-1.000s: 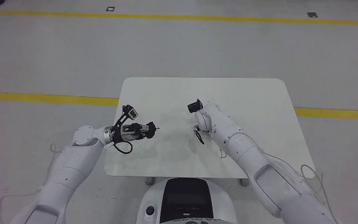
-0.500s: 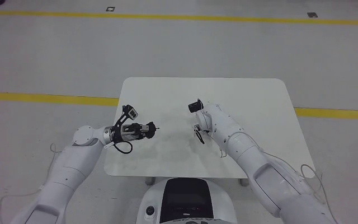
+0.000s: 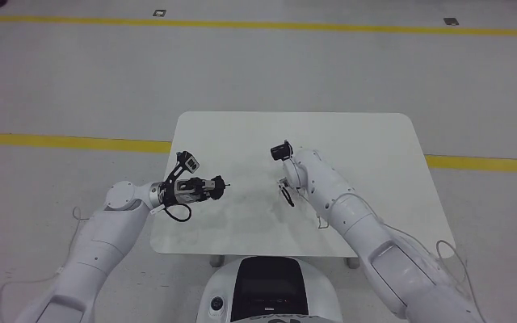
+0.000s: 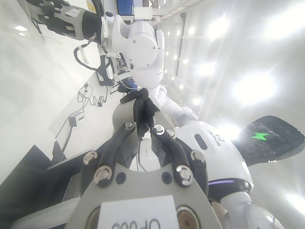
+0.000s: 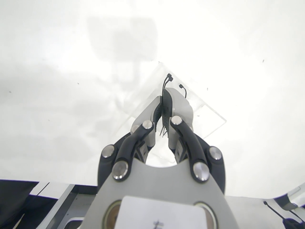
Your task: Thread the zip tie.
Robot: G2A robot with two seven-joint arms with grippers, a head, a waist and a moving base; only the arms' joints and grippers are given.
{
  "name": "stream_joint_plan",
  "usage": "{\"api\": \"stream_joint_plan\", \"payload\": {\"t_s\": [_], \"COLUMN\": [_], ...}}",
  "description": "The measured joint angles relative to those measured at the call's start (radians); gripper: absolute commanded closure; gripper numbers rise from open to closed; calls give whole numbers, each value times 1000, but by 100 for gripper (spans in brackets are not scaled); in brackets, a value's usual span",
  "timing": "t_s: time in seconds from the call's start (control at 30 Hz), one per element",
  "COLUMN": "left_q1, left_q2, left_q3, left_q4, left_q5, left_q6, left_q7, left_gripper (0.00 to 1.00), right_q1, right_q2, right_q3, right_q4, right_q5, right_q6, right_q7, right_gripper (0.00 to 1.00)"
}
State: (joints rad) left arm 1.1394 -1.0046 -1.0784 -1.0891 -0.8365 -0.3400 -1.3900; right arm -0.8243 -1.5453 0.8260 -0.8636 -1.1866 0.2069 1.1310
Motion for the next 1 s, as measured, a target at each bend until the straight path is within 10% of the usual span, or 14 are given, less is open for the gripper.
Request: {"api": "stream_joint_plan", "payload": {"t_s": [0.53,1.0], "left_q1": [0,0], "left_q2": [0,0], "left_q3": [0,0], "left_q4": [0,0], "left_q5": [0,0], "left_q6": [0,0], "left_q7": [0,0], "left_gripper": [100,100], "right_q1": [-171,-173], "right_q2": [61,59], "right_q3": [118,151], "right_q4": [-321,-328], "right_q5": [-111,-97], "right_q6": [20,34], "right_q7": [41,20], "right_gripper": [100,100]}}
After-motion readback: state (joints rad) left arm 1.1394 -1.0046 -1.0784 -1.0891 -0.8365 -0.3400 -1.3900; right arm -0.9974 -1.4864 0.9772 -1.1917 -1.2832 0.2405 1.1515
